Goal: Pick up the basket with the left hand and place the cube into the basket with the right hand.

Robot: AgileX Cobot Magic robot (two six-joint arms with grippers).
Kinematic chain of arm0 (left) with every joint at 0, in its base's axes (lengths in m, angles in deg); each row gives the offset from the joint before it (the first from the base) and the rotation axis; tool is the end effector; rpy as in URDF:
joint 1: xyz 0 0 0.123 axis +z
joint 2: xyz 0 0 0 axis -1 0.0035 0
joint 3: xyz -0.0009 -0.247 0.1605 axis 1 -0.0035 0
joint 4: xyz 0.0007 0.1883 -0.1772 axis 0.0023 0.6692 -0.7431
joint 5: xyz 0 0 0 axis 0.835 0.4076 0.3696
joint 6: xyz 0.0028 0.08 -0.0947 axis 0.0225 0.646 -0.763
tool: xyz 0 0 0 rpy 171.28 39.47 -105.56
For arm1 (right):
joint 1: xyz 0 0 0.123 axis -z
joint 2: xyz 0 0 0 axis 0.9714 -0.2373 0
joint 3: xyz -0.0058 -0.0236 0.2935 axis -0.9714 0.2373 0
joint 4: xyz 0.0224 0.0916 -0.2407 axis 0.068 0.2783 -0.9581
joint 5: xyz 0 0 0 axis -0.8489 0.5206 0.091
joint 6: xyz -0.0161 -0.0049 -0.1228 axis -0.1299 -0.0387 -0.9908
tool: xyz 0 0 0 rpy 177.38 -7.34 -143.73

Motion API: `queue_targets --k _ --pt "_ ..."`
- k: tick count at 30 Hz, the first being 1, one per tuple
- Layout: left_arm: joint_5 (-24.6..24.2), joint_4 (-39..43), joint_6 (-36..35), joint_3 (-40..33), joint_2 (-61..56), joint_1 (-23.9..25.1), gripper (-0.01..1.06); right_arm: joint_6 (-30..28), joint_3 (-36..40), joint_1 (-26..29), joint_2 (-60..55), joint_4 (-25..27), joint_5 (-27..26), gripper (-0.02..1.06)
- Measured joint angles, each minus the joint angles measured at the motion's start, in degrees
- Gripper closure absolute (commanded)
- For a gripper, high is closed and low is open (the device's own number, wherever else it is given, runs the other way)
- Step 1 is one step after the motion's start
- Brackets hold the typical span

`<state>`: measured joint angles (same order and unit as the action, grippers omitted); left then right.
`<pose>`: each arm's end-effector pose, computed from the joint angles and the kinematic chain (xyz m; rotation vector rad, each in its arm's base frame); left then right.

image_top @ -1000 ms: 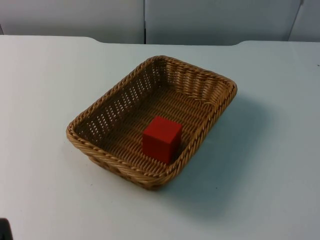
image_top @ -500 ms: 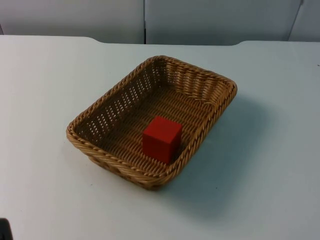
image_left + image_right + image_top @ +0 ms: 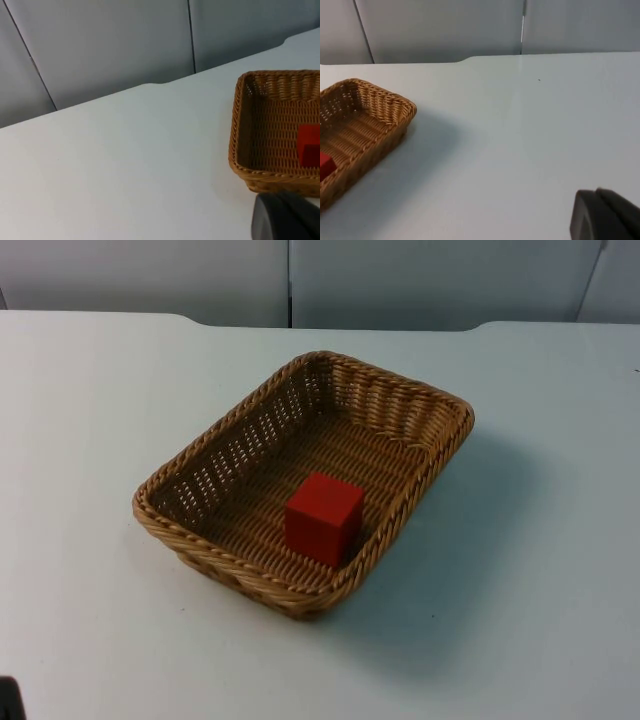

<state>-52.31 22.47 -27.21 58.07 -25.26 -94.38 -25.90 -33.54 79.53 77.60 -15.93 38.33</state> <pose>0.0205 -0.0210 0.2901 0.3714 1.8544 -0.0647 0.0136 0.0040 0.2903 -0.0036 1.9569 -0.0217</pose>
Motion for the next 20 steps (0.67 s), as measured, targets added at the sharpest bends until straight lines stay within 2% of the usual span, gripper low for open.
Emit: queue_targets --k 6,11,15,20 --pt "-0.5 0.46 -3.82 0.0 0.0 0.0 1.05 0.48 2.1 0.0 0.0 -1.4 0.22 1.04" --pt "-2.73 0.65 -5.26 0.0 0.0 0.0 1.05 0.6 2.55 0.0 0.0 -1.48 0.45 1.04" --pt "-6.92 2.28 -5.84 -0.15 0.0 0.0 1.05 0.72 3.2 0.0 0.0 -1.69 1.37 1.04" --pt "-7.99 3.14 -6.08 -0.54 0.0 0.0 1.05 2.64 3.37 0.0 0.0 -1.87 1.87 1.04"
